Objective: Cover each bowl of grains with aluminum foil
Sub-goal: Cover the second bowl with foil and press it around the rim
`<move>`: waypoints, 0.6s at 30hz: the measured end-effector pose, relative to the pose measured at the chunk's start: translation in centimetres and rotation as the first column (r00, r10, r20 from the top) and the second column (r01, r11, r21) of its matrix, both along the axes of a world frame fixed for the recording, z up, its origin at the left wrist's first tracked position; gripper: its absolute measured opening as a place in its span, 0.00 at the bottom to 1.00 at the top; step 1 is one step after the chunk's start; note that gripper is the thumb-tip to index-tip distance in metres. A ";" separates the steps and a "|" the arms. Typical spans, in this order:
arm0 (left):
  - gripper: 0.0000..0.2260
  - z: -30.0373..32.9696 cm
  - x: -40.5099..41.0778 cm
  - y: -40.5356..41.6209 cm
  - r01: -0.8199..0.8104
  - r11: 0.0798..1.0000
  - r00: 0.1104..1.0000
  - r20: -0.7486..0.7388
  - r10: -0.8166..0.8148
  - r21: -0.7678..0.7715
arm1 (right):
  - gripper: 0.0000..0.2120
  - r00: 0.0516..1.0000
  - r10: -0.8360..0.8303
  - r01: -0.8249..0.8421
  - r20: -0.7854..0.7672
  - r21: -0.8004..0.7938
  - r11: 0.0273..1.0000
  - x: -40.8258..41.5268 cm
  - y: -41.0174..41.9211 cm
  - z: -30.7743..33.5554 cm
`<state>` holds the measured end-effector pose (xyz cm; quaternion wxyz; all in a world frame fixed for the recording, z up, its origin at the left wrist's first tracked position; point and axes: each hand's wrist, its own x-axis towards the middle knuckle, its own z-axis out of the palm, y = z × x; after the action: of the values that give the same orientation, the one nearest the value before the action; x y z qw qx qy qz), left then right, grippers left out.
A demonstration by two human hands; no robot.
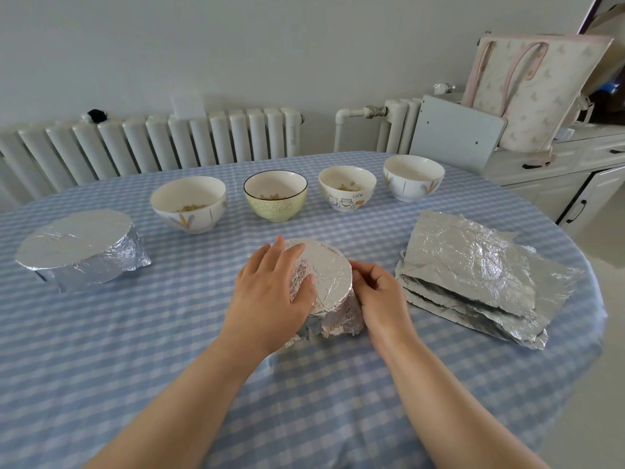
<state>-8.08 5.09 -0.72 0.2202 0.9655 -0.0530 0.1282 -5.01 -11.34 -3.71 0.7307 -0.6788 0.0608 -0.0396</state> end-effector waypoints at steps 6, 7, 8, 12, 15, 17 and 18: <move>0.32 0.2 0.0 -0.1 -0.003 1.000 1.000 -0.015 0.003 -0.021 | 0.10 0.999 0.044 -0.044 0.006 -0.053 0.998 0.6 -0.2 0.1; 0.31 0.2 -0.1 -0.2 -0.005 1.000 1.000 -0.020 0.005 -0.024 | 0.10 0.999 0.047 -0.047 0.002 -0.039 0.998 0.6 -0.2 0.1; 0.31 0.3 -0.1 -0.2 -0.007 1.000 1.000 -0.021 0.006 -0.027 | 0.10 0.999 0.047 -0.048 -0.005 -0.026 0.999 0.5 -0.1 0.1; 0.26 0.5 -0.1 -0.3 -0.018 0.999 1.000 -0.024 0.017 -0.040 | 0.09 0.997 0.021 -0.021 -0.068 0.003 1.000 0.6 0.4 -0.3; 0.27 0.5 -0.1 -0.4 -0.019 0.999 1.000 -0.015 0.019 -0.048 | 0.09 0.994 0.005 -0.004 -0.106 0.008 1.000 0.8 0.6 -0.4; 0.27 0.5 -0.1 -0.4 -0.016 0.999 1.000 -0.013 0.015 -0.051 | 0.10 0.993 0.012 -0.010 -0.120 0.020 1.000 1.0 0.6 -0.2; 0.27 0.5 -0.1 -0.4 -0.016 0.999 1.000 -0.017 0.015 -0.052 | 0.10 0.992 0.012 -0.010 -0.128 0.021 1.000 1.1 0.6 -0.1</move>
<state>-8.17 4.68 -0.25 0.2447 0.9609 -0.0403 0.1233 -3.95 -10.76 -3.83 0.7325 -0.6727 0.1043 0.0087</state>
